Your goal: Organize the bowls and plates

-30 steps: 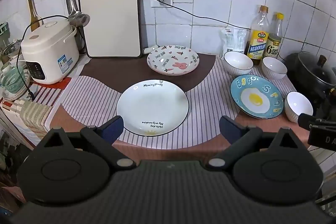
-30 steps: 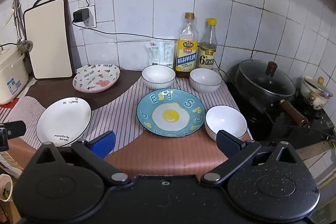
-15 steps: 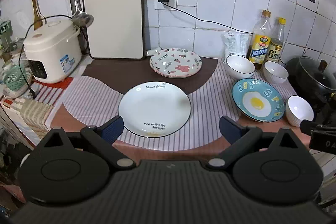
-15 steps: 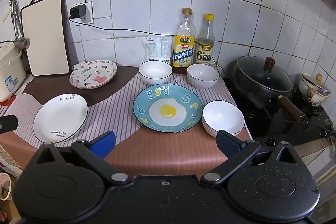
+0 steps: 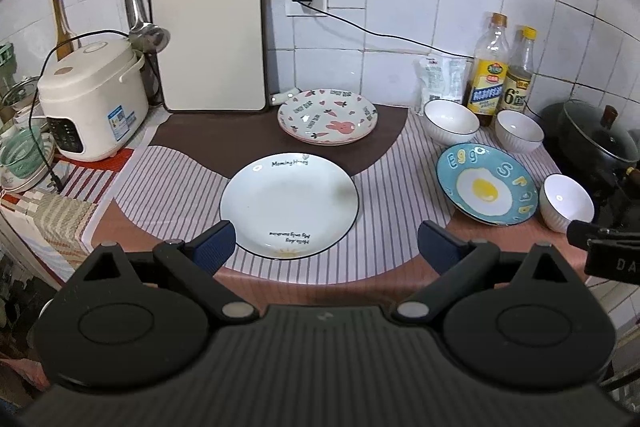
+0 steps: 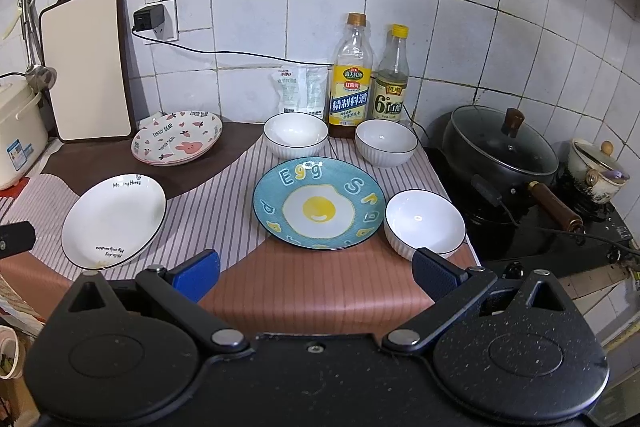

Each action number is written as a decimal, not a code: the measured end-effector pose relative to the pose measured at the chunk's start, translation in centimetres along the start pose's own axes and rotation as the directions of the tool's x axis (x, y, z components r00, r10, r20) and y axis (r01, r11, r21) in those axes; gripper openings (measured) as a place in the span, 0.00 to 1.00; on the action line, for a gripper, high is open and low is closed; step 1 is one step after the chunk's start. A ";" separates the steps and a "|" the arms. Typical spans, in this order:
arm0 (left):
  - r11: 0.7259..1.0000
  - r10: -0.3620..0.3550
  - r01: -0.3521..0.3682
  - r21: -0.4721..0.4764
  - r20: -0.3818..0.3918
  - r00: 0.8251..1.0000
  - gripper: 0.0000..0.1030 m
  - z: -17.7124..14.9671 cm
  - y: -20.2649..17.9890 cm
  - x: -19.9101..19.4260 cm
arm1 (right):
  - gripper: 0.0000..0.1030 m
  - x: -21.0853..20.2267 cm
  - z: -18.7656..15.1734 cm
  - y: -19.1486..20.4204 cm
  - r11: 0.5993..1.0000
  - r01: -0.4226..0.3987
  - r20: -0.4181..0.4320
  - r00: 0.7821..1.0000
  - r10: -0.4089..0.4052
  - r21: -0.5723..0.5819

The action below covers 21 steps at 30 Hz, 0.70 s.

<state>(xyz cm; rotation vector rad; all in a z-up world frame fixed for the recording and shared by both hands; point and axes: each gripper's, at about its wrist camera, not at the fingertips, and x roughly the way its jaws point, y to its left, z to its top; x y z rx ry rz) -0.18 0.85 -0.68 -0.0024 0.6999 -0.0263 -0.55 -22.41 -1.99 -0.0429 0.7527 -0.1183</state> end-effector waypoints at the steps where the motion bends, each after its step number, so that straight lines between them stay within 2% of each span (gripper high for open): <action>1: 1.000 -0.004 0.004 0.004 0.001 1.000 0.96 -0.1 -0.1 0.0 | 1.00 0.0 0.0 0.0 1.000 0.001 0.000 1.000 -0.001 0.000; 13: 0.999 -0.049 0.049 0.004 0.009 0.999 0.96 -0.7 -0.6 0.0 | 1.00 -0.1 -0.3 0.3 0.999 0.034 0.020 0.999 -0.033 -0.026; 21: 0.999 -0.039 0.039 -0.007 0.026 0.999 0.96 -1.2 -0.4 0.4 | 1.00 -0.1 -0.4 0.4 0.999 0.034 0.015 0.999 -0.034 -0.027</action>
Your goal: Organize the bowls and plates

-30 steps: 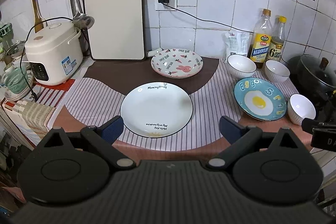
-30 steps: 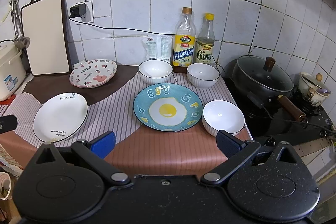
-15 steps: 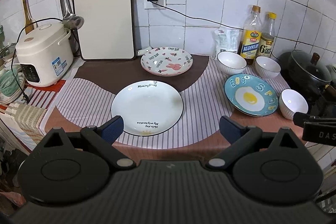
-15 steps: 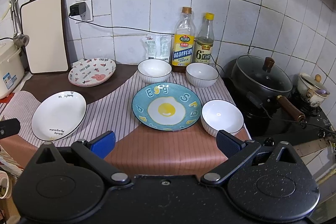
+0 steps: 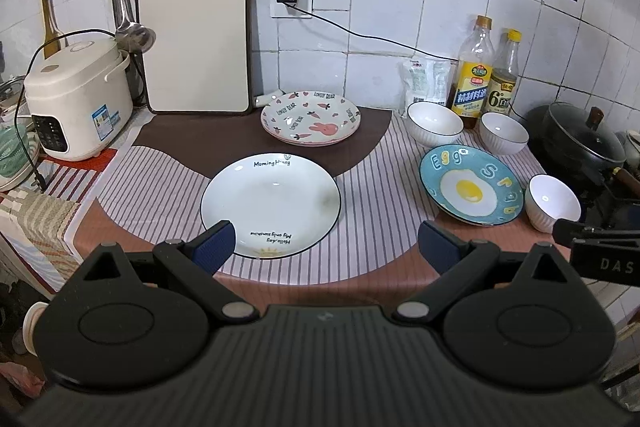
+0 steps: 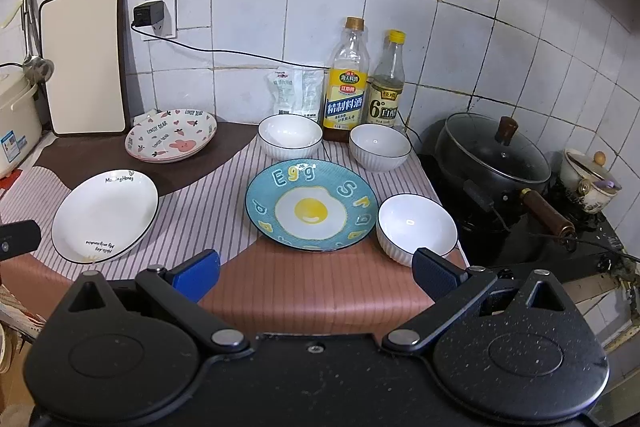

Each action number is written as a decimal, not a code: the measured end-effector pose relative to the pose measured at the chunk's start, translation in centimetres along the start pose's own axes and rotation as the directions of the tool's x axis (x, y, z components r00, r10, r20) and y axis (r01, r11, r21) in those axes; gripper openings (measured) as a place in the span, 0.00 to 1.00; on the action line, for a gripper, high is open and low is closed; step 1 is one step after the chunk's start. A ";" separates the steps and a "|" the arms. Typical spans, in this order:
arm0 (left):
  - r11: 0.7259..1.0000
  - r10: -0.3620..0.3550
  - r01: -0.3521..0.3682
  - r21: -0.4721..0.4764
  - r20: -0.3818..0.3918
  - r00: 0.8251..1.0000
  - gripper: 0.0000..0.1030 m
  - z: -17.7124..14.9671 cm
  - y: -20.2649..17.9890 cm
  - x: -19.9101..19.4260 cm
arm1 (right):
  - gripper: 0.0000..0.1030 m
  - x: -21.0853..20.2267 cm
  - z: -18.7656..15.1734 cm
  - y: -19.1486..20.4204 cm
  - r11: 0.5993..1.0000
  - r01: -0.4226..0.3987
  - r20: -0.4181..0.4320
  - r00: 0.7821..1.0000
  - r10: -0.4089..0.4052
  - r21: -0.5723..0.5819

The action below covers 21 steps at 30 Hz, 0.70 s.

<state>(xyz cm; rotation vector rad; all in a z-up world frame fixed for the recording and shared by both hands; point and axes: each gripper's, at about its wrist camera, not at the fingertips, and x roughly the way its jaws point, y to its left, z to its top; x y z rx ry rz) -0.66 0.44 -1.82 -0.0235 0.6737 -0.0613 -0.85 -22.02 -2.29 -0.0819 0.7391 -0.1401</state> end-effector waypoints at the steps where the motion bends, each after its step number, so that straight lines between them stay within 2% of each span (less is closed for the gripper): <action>1: 1.000 0.003 -0.003 0.001 0.000 1.000 0.96 -0.1 0.0 0.0 | 1.00 0.0 0.0 -0.1 1.000 0.001 -0.001 1.000 -0.001 0.002; 13: 1.000 0.011 -0.012 0.019 0.010 1.000 0.96 -0.3 -0.1 -0.1 | 1.00 0.0 0.0 -0.3 1.000 0.003 0.012 1.000 -0.003 0.013; 18: 0.999 -0.016 0.014 0.029 0.056 0.998 0.96 0.0 0.8 -0.7 | 1.00 -0.9 0.0 -0.8 0.996 -0.052 0.127 0.991 0.042 0.073; 21: 0.999 -0.030 0.031 -0.012 0.076 0.997 0.96 0.4 2.1 -0.8 | 1.00 -1.2 -0.1 -0.7 0.992 -0.100 0.225 0.971 0.081 0.076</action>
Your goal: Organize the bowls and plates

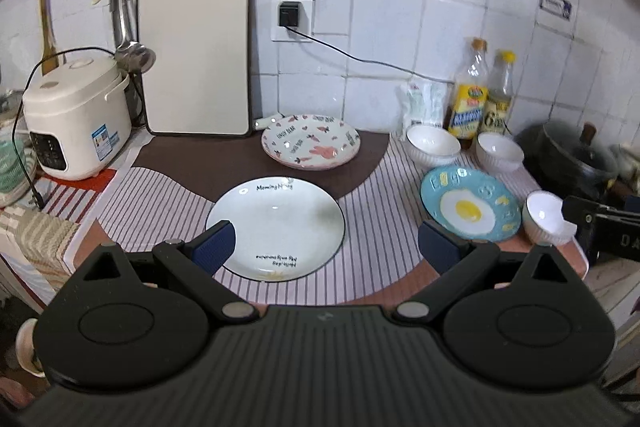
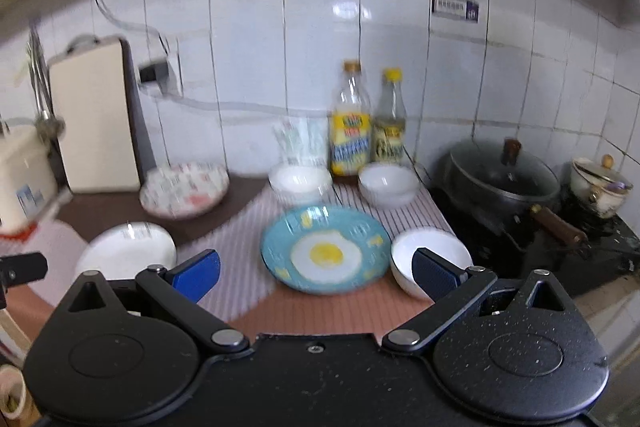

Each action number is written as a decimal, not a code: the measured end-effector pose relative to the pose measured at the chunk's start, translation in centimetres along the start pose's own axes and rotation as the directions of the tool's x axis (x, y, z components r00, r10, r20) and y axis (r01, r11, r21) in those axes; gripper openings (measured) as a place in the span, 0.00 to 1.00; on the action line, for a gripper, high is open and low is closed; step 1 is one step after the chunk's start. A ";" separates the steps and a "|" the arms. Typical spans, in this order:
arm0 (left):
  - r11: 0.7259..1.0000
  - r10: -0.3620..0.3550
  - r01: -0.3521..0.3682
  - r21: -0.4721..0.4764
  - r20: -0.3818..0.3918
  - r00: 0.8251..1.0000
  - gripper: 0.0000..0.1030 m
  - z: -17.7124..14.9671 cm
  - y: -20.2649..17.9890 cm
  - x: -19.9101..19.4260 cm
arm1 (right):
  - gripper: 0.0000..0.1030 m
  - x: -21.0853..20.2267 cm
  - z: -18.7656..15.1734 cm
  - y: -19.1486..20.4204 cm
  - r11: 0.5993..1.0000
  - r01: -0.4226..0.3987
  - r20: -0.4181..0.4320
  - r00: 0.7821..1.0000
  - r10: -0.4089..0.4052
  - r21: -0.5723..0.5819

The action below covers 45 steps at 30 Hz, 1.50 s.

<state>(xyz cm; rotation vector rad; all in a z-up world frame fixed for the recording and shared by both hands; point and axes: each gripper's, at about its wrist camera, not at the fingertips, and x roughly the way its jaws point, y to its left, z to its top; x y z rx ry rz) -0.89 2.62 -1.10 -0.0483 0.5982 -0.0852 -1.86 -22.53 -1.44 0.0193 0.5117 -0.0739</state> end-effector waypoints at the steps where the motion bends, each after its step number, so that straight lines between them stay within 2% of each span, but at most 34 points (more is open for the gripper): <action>1: 1.000 0.000 0.000 -0.004 0.005 1.000 0.96 0.1 0.4 0.1 | 1.00 0.0 -0.1 0.2 1.000 -0.027 0.029 0.999 0.027 -0.011; 5: 1.000 0.006 -0.006 0.000 0.018 1.000 0.96 0.5 2.3 0.9 | 1.00 1.4 0.3 0.9 0.994 -0.105 0.102 0.989 0.106 -0.020; 7: 0.998 0.062 -0.062 0.009 0.013 0.998 0.96 0.7 3.3 1.8 | 1.00 2.7 0.4 1.9 0.991 -0.119 0.138 0.982 0.126 -0.063; 9: 0.991 0.129 -0.129 0.018 0.021 0.991 0.96 0.9 4.4 2.8 | 1.00 4.1 0.5 3.2 0.984 -0.131 0.131 0.980 0.147 -0.125; 11: 0.986 0.167 -0.168 0.023 0.016 0.986 0.95 1.0 5.9 3.9 | 1.00 5.5 0.6 4.3 0.970 -0.166 0.116 0.975 0.188 -0.177; 14: 0.985 0.172 -0.172 0.003 -0.006 0.985 0.94 1.1 8.3 5.8 | 1.00 7.8 0.7 6.3 0.942 -0.225 0.059 0.967 0.246 -0.250; 18: 0.987 0.139 -0.143 -0.073 -0.056 0.989 0.93 0.4 11.5 8.7 | 0.99 11.3 -0.2 9.1 0.909 -0.333 -0.068 0.943 0.326 -0.252; 20: 0.987 0.129 -0.137 -0.090 -0.086 0.988 0.93 -0.3 12.4 10.3 | 0.96 13.2 -1.1 10.5 0.895 -0.372 -0.126 0.928 0.351 -0.248; 24: 0.988 0.123 -0.135 -0.079 -0.137 0.983 0.91 -1.8 13.4 13.7 | 0.95 16.3 -2.8 12.3 0.863 -0.458 -0.196 0.885 0.421 -0.213; 28: 0.985 0.118 -0.139 -0.105 -0.187 0.975 0.90 -3.0 14.2 17.0 | 0.95 18.7 -4.0 13.2 0.845 -0.506 -0.236 0.854 0.464 -0.171; 31: 0.981 0.133 -0.158 -0.108 -0.207 0.969 0.90 -3.5 14.7 19.2 | 0.95 20.4 -4.9 13.2 0.846 -0.519 -0.259 0.839 0.478 -0.121; 35: 0.980 0.092 -0.128 -0.151 -0.227 0.970 0.89 -4.0 15.7 21.5 | 0.88 22.8 -6.4 13.1 0.856 -0.515 -0.314 0.820 0.479 -0.037; 37: 0.977 0.061 -0.108 -0.183 -0.247 0.967 0.76 -4.0 16.2 22.4 | 0.85 23.5 -6.7 13.3 0.857 -0.515 -0.330 0.813 0.480 -0.021; 42: 0.982 0.030 -0.080 -0.173 -0.274 0.961 0.61 -4.1 16.6 23.9 | 0.80 24.5 -7.1 13.6 0.849 -0.528 -0.346 0.800 0.490 -0.017; 45: 0.983 0.007 -0.061 -0.174 -0.295 0.955 0.48 -4.2 16.6 24.6 | 0.72 25.3 -7.2 13.5 0.850 -0.527 -0.354 0.793 0.496 0.011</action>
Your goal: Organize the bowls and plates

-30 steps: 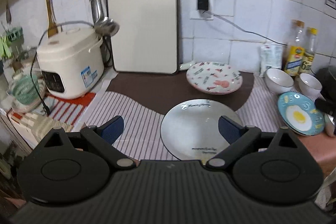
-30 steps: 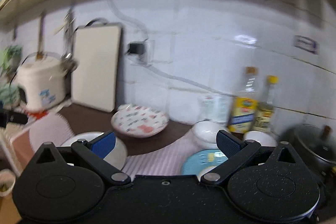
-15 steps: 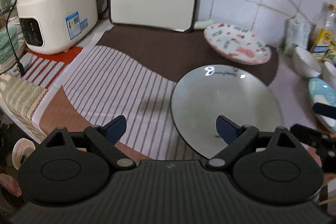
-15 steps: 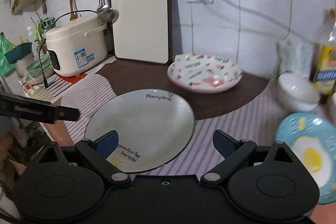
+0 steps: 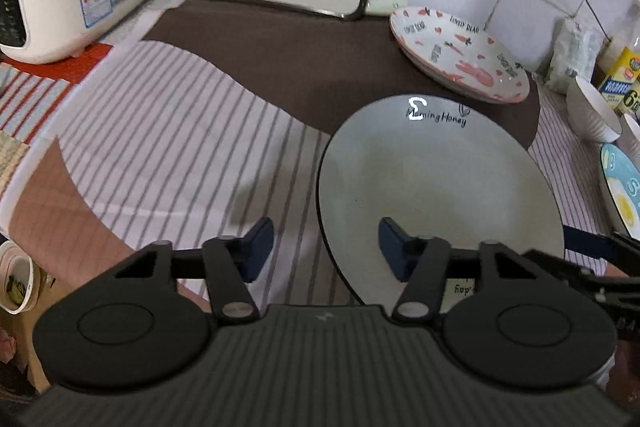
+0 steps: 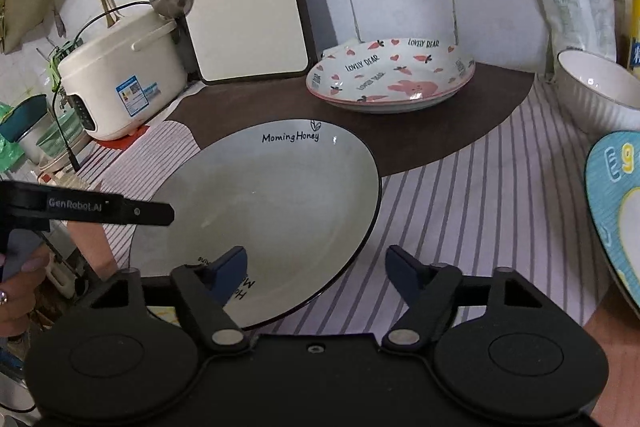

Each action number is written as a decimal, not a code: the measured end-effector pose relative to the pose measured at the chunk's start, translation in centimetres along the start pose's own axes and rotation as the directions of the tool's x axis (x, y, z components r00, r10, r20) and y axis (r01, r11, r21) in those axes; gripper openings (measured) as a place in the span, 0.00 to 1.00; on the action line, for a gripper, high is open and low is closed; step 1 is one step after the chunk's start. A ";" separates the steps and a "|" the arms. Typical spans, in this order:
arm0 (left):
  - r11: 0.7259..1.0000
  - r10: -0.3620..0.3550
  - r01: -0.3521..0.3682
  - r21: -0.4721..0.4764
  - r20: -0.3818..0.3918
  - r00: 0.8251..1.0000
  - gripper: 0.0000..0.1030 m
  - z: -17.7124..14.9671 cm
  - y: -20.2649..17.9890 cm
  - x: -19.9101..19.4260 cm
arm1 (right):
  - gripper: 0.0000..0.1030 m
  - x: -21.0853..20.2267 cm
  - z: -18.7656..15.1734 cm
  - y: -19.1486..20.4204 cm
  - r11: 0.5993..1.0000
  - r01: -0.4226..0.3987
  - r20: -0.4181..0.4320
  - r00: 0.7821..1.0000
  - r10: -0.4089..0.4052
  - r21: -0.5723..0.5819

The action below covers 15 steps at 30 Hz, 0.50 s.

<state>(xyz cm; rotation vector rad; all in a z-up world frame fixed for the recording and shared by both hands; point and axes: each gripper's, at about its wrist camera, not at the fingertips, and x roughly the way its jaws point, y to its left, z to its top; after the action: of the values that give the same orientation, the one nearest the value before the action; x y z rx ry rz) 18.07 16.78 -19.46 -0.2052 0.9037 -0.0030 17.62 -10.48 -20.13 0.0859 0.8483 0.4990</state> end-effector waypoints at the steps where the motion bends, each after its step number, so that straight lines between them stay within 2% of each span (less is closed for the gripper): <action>1: 1.000 0.000 0.000 -0.004 -0.007 1.000 0.42 0.0 0.0 0.2 | 0.65 0.2 0.1 -0.1 1.000 -0.002 -0.002 1.000 0.002 0.012; 3: 1.000 -0.012 0.011 -0.021 -0.023 1.000 0.33 0.1 0.1 0.6 | 0.57 0.5 0.3 -0.3 1.000 -0.011 -0.005 1.000 0.011 0.029; 4: 0.999 -0.018 0.017 -0.031 -0.033 0.999 0.32 0.1 0.2 0.8 | 0.54 0.6 0.3 -0.4 0.999 -0.014 -0.005 1.000 0.014 0.034; 10: 0.999 -0.032 0.031 -0.042 -0.017 0.999 0.33 0.0 0.3 1.1 | 0.51 1.1 0.4 -0.9 0.995 -0.031 -0.026 0.999 0.034 0.092; 13: 0.998 -0.037 0.036 -0.043 -0.016 0.999 0.33 0.2 0.4 1.3 | 0.45 1.3 0.3 -0.7 0.998 -0.019 -0.026 0.999 0.021 0.066; 15: 0.998 -0.028 0.026 -0.060 -0.018 0.999 0.34 0.3 0.4 1.3 | 0.45 1.3 0.4 -0.7 0.999 -0.026 -0.032 0.999 0.027 0.044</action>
<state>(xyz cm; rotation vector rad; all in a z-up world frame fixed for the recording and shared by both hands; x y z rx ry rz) 19.06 17.08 -20.42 -0.2736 0.9205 -0.0029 18.87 -10.48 -20.97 0.1294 0.8911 0.5078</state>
